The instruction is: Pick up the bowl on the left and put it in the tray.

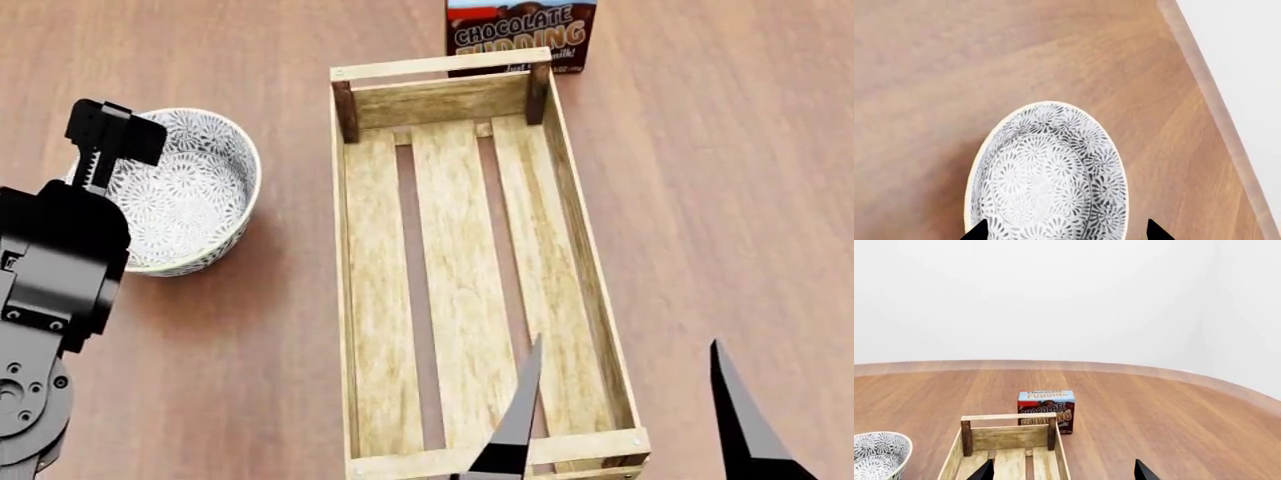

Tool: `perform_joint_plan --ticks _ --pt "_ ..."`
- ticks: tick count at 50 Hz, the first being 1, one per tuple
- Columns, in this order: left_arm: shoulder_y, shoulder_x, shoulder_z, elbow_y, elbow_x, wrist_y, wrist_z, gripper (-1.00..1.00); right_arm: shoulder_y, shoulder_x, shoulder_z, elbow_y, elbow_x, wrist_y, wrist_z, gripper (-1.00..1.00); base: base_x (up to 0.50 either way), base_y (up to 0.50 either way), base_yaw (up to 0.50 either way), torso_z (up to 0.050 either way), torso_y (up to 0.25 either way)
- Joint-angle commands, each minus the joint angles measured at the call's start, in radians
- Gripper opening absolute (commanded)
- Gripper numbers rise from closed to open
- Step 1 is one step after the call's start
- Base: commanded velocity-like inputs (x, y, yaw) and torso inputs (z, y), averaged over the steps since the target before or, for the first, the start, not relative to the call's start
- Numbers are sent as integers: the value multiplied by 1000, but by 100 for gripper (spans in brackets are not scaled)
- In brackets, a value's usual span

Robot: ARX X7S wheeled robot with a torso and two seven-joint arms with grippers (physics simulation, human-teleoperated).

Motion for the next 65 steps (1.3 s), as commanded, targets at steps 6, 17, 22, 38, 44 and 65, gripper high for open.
perform_joint_plan --ticks 6,17,22,38,44,65 --pt "-29 -29 25 -50 2 23 -8 100 7 3 -12 4 2 3 5 100 0 0 0 0 0" --pt "-22 -39 48 -57 12 22 -14 100 5 8 -11 3 6 2 10 100 0 0 0 0 0" --pt "-27 -49 50 -60 8 20 -9 100 6 9 -16 8 5 -3 10 100 0 0 0 0 0" --pt "-39 -63 62 -171 30 51 35 100 3 18 -6 6 18 -8 15 100 0 0 0 0 0" --pt "-56 -57 52 -241 22 66 67 100 2 19 -11 13 15 -14 16 100 0 0 0 0 0" --pt "-148 -31 77 -490 49 102 173 100 9 23 -24 20 19 -8 21 100 0 0 0 0 0"
